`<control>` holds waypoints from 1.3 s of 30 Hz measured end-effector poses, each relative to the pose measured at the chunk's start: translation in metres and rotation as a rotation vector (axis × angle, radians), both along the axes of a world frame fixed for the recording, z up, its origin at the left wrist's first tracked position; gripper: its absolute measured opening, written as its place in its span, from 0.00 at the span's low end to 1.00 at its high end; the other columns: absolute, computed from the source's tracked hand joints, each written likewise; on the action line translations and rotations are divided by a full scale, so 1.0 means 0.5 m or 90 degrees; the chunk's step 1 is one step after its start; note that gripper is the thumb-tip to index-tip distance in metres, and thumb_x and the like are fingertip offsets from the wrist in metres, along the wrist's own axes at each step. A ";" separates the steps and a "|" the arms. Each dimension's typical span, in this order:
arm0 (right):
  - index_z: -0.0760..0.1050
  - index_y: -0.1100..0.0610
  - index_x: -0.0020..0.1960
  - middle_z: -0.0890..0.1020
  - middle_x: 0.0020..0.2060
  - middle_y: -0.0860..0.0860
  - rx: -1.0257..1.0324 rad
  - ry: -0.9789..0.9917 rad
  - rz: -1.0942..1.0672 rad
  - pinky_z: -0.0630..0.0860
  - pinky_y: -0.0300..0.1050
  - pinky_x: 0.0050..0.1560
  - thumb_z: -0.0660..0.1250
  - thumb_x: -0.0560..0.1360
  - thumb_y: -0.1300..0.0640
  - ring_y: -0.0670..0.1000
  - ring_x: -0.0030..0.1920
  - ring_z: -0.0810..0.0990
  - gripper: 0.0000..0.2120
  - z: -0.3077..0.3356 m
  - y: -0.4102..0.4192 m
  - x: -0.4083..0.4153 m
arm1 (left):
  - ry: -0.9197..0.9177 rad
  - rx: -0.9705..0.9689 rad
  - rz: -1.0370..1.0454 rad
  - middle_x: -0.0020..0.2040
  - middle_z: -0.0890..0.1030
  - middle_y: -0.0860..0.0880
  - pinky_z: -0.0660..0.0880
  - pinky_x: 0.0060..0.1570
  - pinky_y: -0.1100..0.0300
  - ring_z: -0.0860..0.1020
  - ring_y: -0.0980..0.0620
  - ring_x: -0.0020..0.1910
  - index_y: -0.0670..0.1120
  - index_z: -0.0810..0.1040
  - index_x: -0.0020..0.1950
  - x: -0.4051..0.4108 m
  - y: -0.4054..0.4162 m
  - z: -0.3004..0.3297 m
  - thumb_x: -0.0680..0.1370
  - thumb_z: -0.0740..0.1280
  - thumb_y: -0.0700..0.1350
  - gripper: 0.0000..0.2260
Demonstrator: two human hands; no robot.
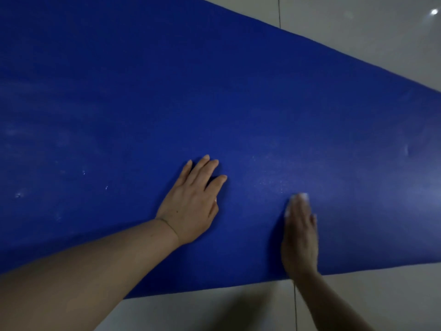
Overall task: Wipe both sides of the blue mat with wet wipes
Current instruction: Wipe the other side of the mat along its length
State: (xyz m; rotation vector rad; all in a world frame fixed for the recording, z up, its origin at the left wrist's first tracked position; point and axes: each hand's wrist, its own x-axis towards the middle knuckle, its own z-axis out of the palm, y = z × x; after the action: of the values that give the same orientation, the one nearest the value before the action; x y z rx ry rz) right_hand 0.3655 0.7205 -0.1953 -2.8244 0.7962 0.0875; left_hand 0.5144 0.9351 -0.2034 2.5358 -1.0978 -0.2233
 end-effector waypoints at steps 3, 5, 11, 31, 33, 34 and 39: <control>0.46 0.55 0.77 0.48 0.77 0.48 0.046 0.000 -0.150 0.41 0.43 0.75 0.41 0.83 0.53 0.43 0.75 0.42 0.23 0.014 -0.017 0.081 | -0.002 0.017 -0.004 0.69 0.71 0.41 0.59 0.71 0.44 0.66 0.43 0.72 0.43 0.76 0.66 -0.002 -0.003 -0.002 0.76 0.52 0.46 0.23; 0.48 0.55 0.77 0.50 0.76 0.46 0.127 0.014 0.005 0.44 0.40 0.75 0.40 0.83 0.50 0.43 0.75 0.46 0.24 0.029 0.043 0.115 | 0.003 0.023 -0.004 0.70 0.71 0.41 0.59 0.71 0.44 0.67 0.43 0.71 0.43 0.76 0.65 -0.002 -0.003 -0.002 0.76 0.52 0.46 0.22; 0.51 0.57 0.77 0.53 0.77 0.50 0.069 -0.019 -0.013 0.45 0.44 0.76 0.42 0.83 0.56 0.45 0.76 0.48 0.23 0.005 -0.057 0.155 | 0.004 0.039 -0.006 0.70 0.70 0.42 0.56 0.72 0.46 0.66 0.44 0.72 0.44 0.76 0.65 -0.002 -0.005 -0.003 0.76 0.52 0.47 0.22; 0.41 0.47 0.75 0.43 0.74 0.39 0.083 0.009 0.074 0.37 0.36 0.73 0.35 0.80 0.47 0.36 0.73 0.39 0.24 0.024 -0.027 0.088 | -0.002 0.024 -0.010 0.69 0.71 0.41 0.57 0.70 0.45 0.67 0.44 0.71 0.44 0.78 0.64 0.000 -0.009 -0.005 0.76 0.53 0.47 0.21; 0.46 0.53 0.77 0.47 0.77 0.46 0.039 -0.002 -0.101 0.40 0.42 0.75 0.38 0.81 0.49 0.41 0.75 0.42 0.25 0.010 -0.097 0.112 | 0.000 0.024 -0.008 0.70 0.71 0.41 0.57 0.70 0.45 0.67 0.44 0.71 0.44 0.78 0.64 0.000 -0.008 -0.007 0.76 0.53 0.47 0.21; 0.50 0.57 0.77 0.51 0.77 0.50 0.029 -0.006 -0.194 0.42 0.44 0.75 0.41 0.82 0.54 0.45 0.76 0.44 0.24 0.007 -0.128 0.127 | -0.003 0.024 -0.008 0.70 0.71 0.41 0.57 0.70 0.45 0.67 0.44 0.71 0.44 0.77 0.64 0.000 -0.008 -0.009 0.76 0.53 0.47 0.21; 0.55 0.62 0.75 0.56 0.75 0.54 0.029 -0.049 0.090 0.42 0.42 0.75 0.48 0.82 0.63 0.49 0.75 0.49 0.22 -0.008 -0.009 0.230 | -0.008 0.023 -0.011 0.69 0.71 0.41 0.56 0.70 0.45 0.65 0.44 0.71 0.45 0.78 0.64 0.000 -0.007 -0.011 0.76 0.53 0.48 0.22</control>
State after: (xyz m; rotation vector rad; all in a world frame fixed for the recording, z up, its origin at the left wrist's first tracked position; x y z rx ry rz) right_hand 0.4804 0.7160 -0.1992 -2.8186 0.5715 0.0174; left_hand 0.5145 0.9315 -0.2087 2.5633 -1.1301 -0.2333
